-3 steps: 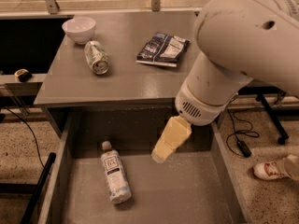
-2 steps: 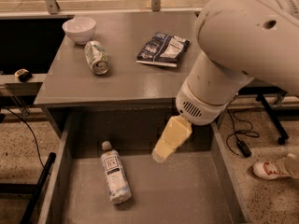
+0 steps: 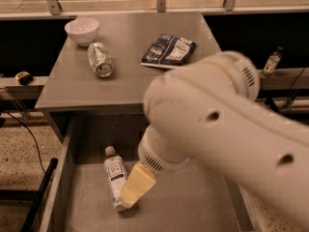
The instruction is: Pick blue plastic bottle from top drawer and place on counter
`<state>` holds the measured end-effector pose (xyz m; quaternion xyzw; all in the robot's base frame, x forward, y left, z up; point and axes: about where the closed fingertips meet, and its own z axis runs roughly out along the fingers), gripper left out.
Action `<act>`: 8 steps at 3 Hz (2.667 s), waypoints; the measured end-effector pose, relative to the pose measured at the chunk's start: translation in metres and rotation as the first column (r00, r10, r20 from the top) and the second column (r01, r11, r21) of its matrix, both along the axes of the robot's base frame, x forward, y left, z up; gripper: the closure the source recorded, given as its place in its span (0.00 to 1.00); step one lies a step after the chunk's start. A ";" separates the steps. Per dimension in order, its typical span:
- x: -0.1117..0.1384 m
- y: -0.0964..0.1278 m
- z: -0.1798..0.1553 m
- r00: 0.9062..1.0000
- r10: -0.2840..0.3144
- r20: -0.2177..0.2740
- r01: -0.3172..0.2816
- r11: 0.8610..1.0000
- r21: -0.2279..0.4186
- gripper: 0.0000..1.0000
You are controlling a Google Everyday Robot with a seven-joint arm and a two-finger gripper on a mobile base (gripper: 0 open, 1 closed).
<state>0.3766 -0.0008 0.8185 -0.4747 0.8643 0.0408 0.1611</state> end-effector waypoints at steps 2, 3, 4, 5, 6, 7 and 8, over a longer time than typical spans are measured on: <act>0.002 0.023 -0.019 0.998 0.048 0.033 -0.051 0.995 0.080 0.00; 0.008 0.064 -0.043 0.992 0.120 0.026 -0.123 0.981 0.153 0.00; 0.020 0.100 -0.076 0.989 0.136 0.060 -0.145 0.968 0.204 0.00; 0.036 0.123 -0.102 0.990 0.100 0.094 -0.120 0.964 0.237 0.00; 0.053 0.125 -0.121 0.994 0.053 0.093 -0.077 0.957 0.279 0.00; 0.061 0.124 -0.140 0.996 0.035 0.079 -0.055 0.958 0.280 0.00; 0.063 0.123 -0.152 0.998 0.008 0.066 -0.026 0.961 0.274 0.00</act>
Offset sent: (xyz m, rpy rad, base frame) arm 0.0006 0.0334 -0.0200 0.1627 -0.0113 0.1065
